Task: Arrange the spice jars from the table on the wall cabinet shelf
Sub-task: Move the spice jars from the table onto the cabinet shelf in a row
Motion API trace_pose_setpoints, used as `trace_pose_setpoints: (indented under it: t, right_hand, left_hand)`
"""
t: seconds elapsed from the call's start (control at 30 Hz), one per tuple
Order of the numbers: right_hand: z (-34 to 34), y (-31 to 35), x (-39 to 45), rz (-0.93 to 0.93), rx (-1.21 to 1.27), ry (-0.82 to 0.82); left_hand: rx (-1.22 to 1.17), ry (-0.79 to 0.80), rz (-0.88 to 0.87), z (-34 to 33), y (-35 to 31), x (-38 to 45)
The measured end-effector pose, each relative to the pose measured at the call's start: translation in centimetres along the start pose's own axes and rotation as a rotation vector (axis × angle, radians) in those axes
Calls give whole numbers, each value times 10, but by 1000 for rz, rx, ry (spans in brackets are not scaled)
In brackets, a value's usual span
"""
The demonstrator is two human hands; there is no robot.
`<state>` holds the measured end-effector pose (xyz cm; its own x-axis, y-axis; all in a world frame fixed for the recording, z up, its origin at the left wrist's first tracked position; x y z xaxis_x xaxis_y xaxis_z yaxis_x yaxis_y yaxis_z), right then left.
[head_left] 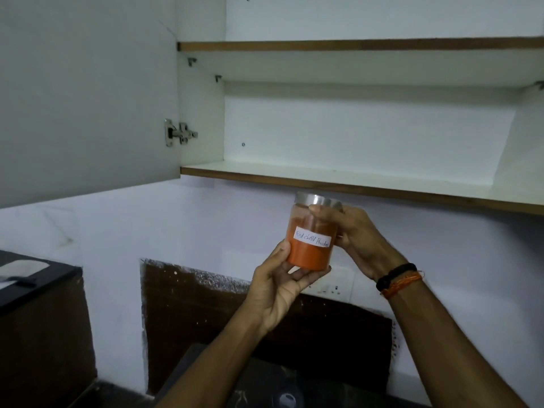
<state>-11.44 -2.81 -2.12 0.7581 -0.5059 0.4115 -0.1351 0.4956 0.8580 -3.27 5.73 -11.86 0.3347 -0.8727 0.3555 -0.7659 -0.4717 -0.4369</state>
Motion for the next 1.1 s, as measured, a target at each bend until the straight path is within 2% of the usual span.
trace_pose_setpoints:
  t: [0.23,0.3,0.4,0.5,0.53,0.6,0.8,0.9,1.0,1.1]
  right_hand:
    - [18,85,63,145,-5,-105]
    - [22,107,82,178,-14,-136]
    - [24,129,104,209,-52,-172]
    - [25,140,130,219,-99,-182]
    - [25,141,139,219,-106,-183]
    - [26,140,156,213,-109,-190]
    - [22,118,206,195,-115,-196]
    - [16,102,233,186,-152,-197]
    - [10,84,271,162,-221,-195]
    - [0,68,313,127,-275,-174]
  left_hand:
    - [306,81,-94,-67,-86,61]
    - [464,61,-167,-80,-113,81]
    - [979,8,-417,-93,-159,99]
    - [1735,139,-612,-102,-186,119]
    - [1934,178,-601,-98,-191,129]
    - [2163,230,-508,-83,-197,148]
    - [2536,392,-282,-40,-202,187]
    - [2567,343,-80,-12,-209,198]
    - [2492,299,-39,1,-214,205]
    - [2485,357,28,3,-215,210]
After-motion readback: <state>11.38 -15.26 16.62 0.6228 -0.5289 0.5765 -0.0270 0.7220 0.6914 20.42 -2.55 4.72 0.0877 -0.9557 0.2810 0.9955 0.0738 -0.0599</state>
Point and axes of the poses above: each hand's wrist, its own x-axis towards the middle knuckle, its own z-axis out of the back of the hand, y = z × x, the point moved 8 cm from there along x, towards the middle knuckle, and after that the axes turned 8 degrees about -x, right-handed, at the moved point
